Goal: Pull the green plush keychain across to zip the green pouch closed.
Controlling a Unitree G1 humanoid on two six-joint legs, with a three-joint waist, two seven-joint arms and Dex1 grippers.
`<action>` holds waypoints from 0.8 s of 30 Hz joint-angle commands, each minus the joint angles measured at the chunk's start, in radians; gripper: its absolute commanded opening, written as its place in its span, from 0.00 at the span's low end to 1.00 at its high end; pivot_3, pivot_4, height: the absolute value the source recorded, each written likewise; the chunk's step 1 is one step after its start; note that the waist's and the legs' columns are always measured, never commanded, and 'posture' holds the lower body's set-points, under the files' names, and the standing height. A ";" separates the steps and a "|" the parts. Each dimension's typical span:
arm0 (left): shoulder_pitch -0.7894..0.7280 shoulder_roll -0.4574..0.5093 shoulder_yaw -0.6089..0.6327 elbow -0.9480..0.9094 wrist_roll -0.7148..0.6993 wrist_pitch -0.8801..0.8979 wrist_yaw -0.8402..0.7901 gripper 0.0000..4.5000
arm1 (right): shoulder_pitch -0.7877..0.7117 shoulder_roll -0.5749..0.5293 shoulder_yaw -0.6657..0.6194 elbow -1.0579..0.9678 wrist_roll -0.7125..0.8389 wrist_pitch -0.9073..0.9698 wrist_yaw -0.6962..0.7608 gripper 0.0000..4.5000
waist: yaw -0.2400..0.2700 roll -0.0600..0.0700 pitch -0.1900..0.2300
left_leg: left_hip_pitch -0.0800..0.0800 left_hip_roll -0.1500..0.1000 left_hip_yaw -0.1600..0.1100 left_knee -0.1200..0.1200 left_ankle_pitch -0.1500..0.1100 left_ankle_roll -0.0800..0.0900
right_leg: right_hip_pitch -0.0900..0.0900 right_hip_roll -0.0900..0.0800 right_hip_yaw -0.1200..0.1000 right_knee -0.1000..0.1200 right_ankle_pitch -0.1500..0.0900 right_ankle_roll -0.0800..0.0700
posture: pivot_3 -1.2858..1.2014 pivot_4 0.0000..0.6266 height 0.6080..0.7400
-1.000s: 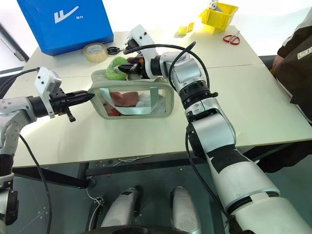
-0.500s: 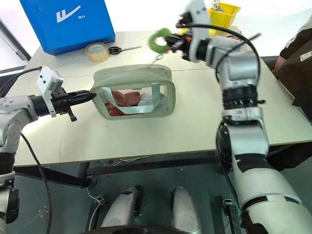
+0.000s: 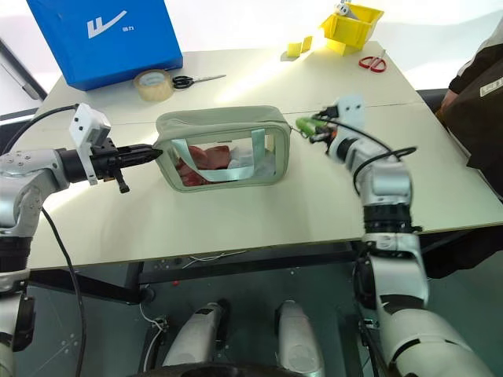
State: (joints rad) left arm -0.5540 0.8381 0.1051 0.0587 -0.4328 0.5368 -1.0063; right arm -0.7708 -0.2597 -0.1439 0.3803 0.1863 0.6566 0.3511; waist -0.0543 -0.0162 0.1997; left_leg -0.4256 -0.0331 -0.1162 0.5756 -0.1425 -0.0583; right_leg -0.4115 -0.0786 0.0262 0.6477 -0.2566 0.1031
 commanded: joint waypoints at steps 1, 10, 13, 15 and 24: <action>-0.012 0.023 0.019 -0.006 0.008 -0.001 -0.004 0.00 | 0.032 0.070 0.041 -0.051 0.024 0.030 -0.014 0.01 | -0.004 0.000 0.000 | 0.000 0.000 0.000 0.000 0.000 0.000 | 0.000 0.000 0.000 0.000 0.000 0.000 | 0.52 0.24 1.00; 0.017 0.034 0.037 -0.029 0.004 0.002 0.001 0.00 | 0.066 0.042 0.112 -0.071 -0.014 0.006 0.033 0.01 | -0.014 0.000 -0.001 | 0.001 0.000 0.000 0.000 0.000 0.000 | 0.001 0.000 0.000 -0.001 0.000 0.000 | 0.52 0.24 1.00; 0.017 0.034 0.039 -0.028 0.004 0.000 0.003 0.00 | 0.025 -0.028 0.086 -0.118 0.032 0.032 0.118 0.23 | -0.013 0.000 0.000 | 0.000 0.000 0.000 0.000 0.000 0.000 | 0.001 0.000 0.000 -0.001 0.000 0.000 | 0.52 0.24 1.00; 0.019 0.032 0.039 -0.032 0.003 0.000 0.005 0.00 | -0.008 -0.104 0.084 -0.113 0.019 0.015 0.164 0.46 | -0.011 0.000 0.000 | 0.000 0.000 0.000 0.000 0.000 0.000 | 0.001 -0.001 0.000 -0.001 0.000 0.000 | 0.52 0.24 1.00; 0.013 0.032 0.035 -0.010 0.009 -0.017 -0.006 0.00 | -0.087 -0.477 0.086 -0.197 0.176 -0.014 0.711 0.90 | -0.006 0.001 0.000 | -0.001 -0.001 0.000 0.000 -0.001 0.002 | 0.001 -0.001 -0.001 -0.003 -0.001 0.001 | 0.52 0.24 1.00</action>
State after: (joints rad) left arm -0.5366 0.8554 0.1214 0.0493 -0.4255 0.5325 -1.0032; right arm -0.8288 -0.7076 -0.0442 0.2744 0.2803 0.6243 0.9368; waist -0.0602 -0.0156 0.2001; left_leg -0.4266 -0.0337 -0.1162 0.5753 -0.1440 -0.0565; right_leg -0.4110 -0.0798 0.0256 0.6445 -0.2576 0.1042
